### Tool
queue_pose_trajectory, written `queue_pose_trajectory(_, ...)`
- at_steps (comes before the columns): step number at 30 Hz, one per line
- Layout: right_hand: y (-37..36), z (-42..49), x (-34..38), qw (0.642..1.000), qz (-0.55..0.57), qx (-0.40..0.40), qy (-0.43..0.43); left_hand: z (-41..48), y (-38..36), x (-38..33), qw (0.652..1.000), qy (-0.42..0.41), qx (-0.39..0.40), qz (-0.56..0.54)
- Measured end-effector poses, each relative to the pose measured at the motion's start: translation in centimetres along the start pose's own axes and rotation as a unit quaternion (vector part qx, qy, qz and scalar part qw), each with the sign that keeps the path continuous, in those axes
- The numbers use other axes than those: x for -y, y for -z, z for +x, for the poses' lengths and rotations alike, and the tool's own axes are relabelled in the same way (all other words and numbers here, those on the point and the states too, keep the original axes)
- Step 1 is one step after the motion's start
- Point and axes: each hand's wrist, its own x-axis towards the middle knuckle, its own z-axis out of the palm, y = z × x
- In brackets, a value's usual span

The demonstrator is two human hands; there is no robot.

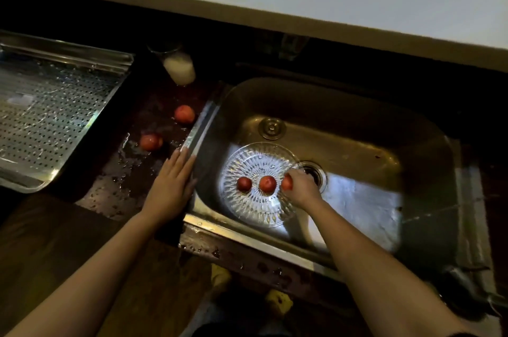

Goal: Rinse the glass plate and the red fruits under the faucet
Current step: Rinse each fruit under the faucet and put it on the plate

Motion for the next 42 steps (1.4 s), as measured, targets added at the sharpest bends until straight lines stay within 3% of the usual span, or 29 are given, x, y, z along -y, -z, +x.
queue_pose_trajectory(8, -2.6, 4.9, 1.2, 0.997, 0.065, 0.005, -0.048, -0.1, -0.6, 0.4, 0.999, -0.030, -0.025, 0.036)
queue_pose_trajectory(18, -1.8, 5.6, 1.6, 0.998, 0.031, 0.062, 0.006, -0.1, -0.8, 0.4, 0.998, -0.032, -0.033, 0.040)
queue_pose_trajectory(31, 2.9, 4.2, 17.2, 0.976, 0.062, -0.061, 0.202, -0.2, -0.9, 0.5, 0.999, -0.012, -0.007, 0.032)
queue_pose_trajectory(42, 0.1, 7.7, 23.7, 0.980, 0.001, -0.083, 0.180, -0.2, -0.9, 0.9, 0.999, -0.019, -0.006, 0.035)
